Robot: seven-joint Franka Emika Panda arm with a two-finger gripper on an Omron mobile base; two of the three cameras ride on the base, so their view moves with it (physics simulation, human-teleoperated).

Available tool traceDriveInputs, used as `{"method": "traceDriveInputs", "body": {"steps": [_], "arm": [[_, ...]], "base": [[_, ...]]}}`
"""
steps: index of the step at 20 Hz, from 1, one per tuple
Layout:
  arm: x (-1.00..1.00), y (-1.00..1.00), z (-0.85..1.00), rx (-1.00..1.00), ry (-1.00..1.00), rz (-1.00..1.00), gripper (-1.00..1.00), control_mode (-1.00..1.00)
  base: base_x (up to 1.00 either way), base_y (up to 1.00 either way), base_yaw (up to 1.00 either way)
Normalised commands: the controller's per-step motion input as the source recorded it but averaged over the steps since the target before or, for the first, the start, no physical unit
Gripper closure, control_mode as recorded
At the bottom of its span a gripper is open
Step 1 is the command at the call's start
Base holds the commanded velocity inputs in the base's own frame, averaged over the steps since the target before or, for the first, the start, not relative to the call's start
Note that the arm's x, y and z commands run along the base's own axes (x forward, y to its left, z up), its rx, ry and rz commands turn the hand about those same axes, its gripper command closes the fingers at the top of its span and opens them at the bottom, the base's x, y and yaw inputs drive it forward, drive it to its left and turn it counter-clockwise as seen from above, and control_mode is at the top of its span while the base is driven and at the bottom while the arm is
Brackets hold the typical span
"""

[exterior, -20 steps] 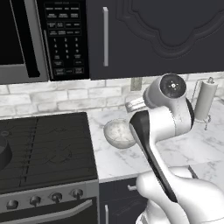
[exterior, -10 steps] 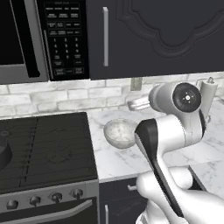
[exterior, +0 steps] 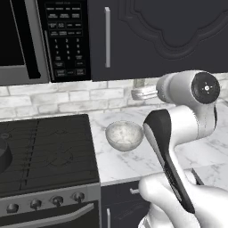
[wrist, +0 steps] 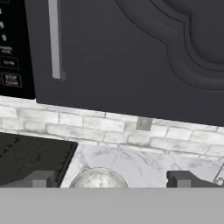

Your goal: Open the cabinet and move the ladle to the pot. Then close the cabinet.

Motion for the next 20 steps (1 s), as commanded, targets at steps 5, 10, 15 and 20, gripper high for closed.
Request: {"method": "traceDriveInputs", "body": {"steps": [5,10,15,20], "arm": [[0.0,0.0,0.28,0.22,0.0,0.1,-1.0,-1.0],[0.0,0.17,0.2,0.2,-0.01,0.06,-1.0,-1.0],[0.0,0.34,0.09,0.04,-0.05,0.0,-1.0,-1.0],[0.01,0.3,0.12,0.0,-0.01,0.0,-1.0,-1.0]], "base": [[0.0,0.0,0.0],[0.0,0.0,0.0],[0.0,0.0,0.0],[0.0,0.0,0.0]]}}
